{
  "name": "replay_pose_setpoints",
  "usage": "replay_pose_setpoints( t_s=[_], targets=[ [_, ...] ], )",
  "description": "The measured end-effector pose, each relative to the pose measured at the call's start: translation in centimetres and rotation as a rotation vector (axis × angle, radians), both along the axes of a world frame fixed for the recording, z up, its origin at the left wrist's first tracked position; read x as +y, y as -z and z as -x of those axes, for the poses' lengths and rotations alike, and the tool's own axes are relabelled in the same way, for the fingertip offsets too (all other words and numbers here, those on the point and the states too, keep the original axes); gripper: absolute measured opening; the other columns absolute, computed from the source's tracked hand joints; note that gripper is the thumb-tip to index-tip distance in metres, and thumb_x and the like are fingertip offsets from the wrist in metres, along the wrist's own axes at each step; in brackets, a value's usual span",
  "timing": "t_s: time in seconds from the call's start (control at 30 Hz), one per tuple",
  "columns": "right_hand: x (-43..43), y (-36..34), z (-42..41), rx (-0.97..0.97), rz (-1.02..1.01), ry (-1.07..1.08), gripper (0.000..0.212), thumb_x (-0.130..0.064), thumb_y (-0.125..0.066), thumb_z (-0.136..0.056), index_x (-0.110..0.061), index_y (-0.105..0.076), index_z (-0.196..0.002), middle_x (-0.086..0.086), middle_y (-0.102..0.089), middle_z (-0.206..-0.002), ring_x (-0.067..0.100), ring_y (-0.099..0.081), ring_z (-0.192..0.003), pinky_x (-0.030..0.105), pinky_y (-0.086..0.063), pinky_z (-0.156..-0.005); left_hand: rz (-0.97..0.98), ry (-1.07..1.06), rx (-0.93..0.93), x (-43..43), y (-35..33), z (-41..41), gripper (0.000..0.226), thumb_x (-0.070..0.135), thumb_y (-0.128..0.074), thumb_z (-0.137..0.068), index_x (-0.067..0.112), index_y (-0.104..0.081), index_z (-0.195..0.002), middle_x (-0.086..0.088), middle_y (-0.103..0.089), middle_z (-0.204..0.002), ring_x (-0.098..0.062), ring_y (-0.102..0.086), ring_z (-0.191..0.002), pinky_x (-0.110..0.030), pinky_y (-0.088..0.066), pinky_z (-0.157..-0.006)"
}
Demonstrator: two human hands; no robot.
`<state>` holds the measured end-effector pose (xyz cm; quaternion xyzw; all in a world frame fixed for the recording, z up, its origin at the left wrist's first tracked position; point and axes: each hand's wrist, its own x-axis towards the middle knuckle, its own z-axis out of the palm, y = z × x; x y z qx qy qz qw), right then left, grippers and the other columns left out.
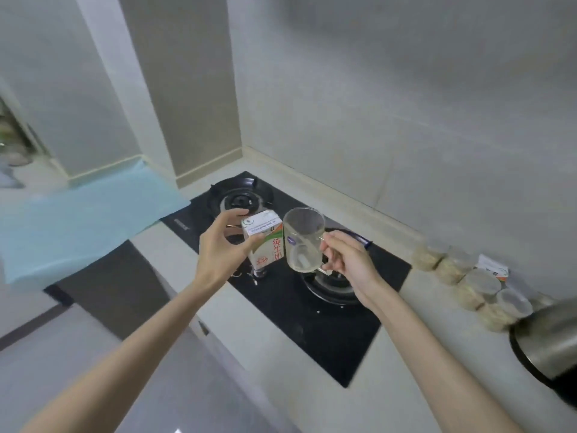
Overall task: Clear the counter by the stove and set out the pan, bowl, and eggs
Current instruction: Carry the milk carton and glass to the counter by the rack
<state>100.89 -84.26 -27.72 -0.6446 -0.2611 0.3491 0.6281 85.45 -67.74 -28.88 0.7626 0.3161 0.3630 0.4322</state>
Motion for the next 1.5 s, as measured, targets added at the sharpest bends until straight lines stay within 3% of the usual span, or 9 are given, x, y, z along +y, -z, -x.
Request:
replay_pose_setpoints(
  t_s=[0.2, 0.3, 0.57, 0.93, 1.3, 1.5],
  targets=[
    [8.6, -0.9, 13.7, 0.067, 0.009, -0.276, 0.032, -0.022, -0.05, -0.096, -0.016, -0.056, -0.065, -0.006, -0.041, -0.054, 0.012, -0.032, -0.057, 0.023, -0.04, -0.059, 0.031, -0.269, -0.032, 4.0, -0.7, 18.3, 0.041, 0.03, -0.083, -0.068, 0.033, -0.062, -0.104, 0.019, -0.067, -0.101, 0.003, -0.064, -0.087, -0.018, -0.052, -0.073],
    [11.6, -1.0, 19.9, 0.052, 0.029, -0.393, 0.032, -0.022, -0.05, -0.096, -0.016, -0.055, -0.065, -0.003, -0.041, -0.053, 0.01, -0.033, -0.052, 0.025, -0.035, -0.059, 0.05, -0.377, -0.022, 4.6, -0.6, 25.7, 0.039, 0.03, -0.083, -0.069, 0.033, -0.062, -0.102, 0.021, -0.066, -0.097, 0.002, -0.064, -0.088, -0.027, -0.055, -0.076],
    [18.4, -0.9, 35.6, 0.007, 0.075, -0.707, 0.03, -0.025, -0.049, -0.096, -0.018, -0.053, -0.068, -0.004, -0.042, -0.059, 0.008, -0.031, -0.048, 0.022, -0.036, -0.056, 0.051, -0.722, -0.04, 4.1, 0.6, 43.3, 0.037, 0.025, -0.083, -0.069, 0.029, -0.064, -0.101, 0.013, -0.068, -0.096, 0.001, -0.063, -0.087, -0.029, -0.056, -0.077],
    [29.7, 0.8, 51.3, -0.054, 0.119, -1.069, 0.03, -0.028, -0.048, -0.097, -0.017, -0.055, -0.07, -0.005, -0.043, -0.062, 0.008, -0.034, -0.054, 0.021, -0.034, -0.055, 0.077, -1.068, -0.011, 7.5, 2.7, 59.1, 0.031, 0.024, -0.083, -0.069, 0.025, -0.066, -0.096, 0.012, -0.068, -0.096, 0.002, -0.062, -0.088, -0.02, -0.049, -0.074],
    [48.1, 0.8, 64.9, -0.025, 0.121, -1.296, 0.029, -0.025, -0.048, -0.097, -0.016, -0.053, -0.069, -0.008, -0.04, -0.055, 0.002, -0.035, -0.042, 0.018, -0.033, -0.05, 0.088, -1.295, 0.029, 20.1, 2.8, 71.0, 0.029, 0.026, -0.081, -0.072, 0.032, -0.068, -0.098, 0.007, -0.067, -0.103, -0.001, -0.061, -0.09, -0.017, -0.046, -0.074],
    [57.2, 0.0, 72.3, -0.043, 0.129, -1.381, 0.028, -0.026, -0.05, -0.096, -0.017, -0.054, -0.07, -0.006, -0.042, -0.06, 0.003, -0.034, -0.044, 0.019, -0.034, -0.053, 0.085, -1.421, 0.015, 26.2, 1.8, 77.1, 0.03, 0.021, -0.08, -0.073, 0.03, -0.068, -0.099, 0.004, -0.065, -0.106, 0.0, -0.06, -0.089, -0.018, -0.046, -0.076]
  ],
)
